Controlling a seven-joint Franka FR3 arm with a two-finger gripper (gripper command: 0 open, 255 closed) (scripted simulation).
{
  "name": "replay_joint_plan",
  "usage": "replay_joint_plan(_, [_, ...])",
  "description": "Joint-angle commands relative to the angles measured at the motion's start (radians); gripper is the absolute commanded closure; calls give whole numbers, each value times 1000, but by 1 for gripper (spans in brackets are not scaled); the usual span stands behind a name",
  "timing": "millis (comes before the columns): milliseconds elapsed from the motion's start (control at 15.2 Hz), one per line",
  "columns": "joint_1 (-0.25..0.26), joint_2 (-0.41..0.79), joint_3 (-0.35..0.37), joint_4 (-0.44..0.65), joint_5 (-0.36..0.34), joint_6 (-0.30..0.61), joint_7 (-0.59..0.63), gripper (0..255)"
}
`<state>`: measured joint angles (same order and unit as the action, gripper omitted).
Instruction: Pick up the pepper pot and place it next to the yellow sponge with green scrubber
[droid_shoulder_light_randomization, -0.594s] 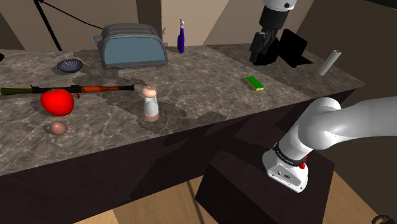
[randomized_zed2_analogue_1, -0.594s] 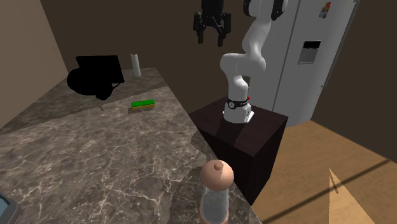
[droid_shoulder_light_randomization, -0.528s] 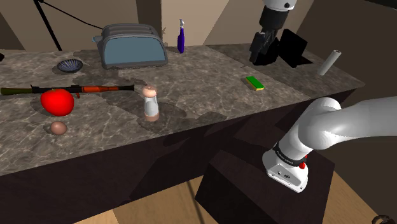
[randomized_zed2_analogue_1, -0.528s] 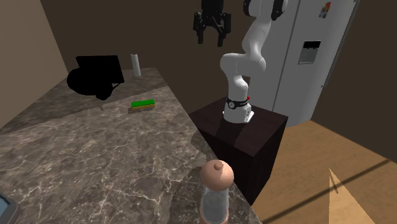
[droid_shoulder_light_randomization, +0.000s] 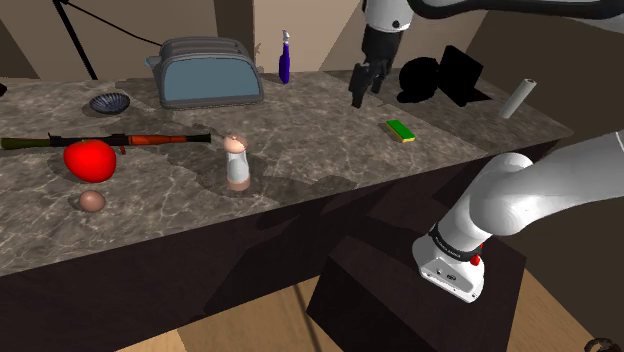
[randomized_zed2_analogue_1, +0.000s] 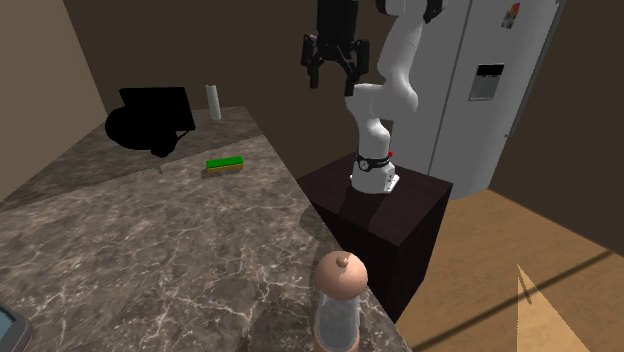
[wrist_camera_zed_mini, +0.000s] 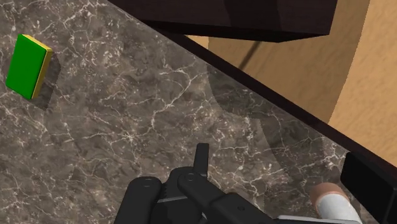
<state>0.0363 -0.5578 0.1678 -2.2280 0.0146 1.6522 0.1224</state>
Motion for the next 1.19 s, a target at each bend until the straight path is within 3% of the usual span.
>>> replay_joint_plan(0, [6,55,28,18,1,37,25,0])
replay_joint_plan(528, [22,328,134,163,-44,157,138,0])
replay_joint_plan(1122, [72,676,215,425,-182,205,282,0])
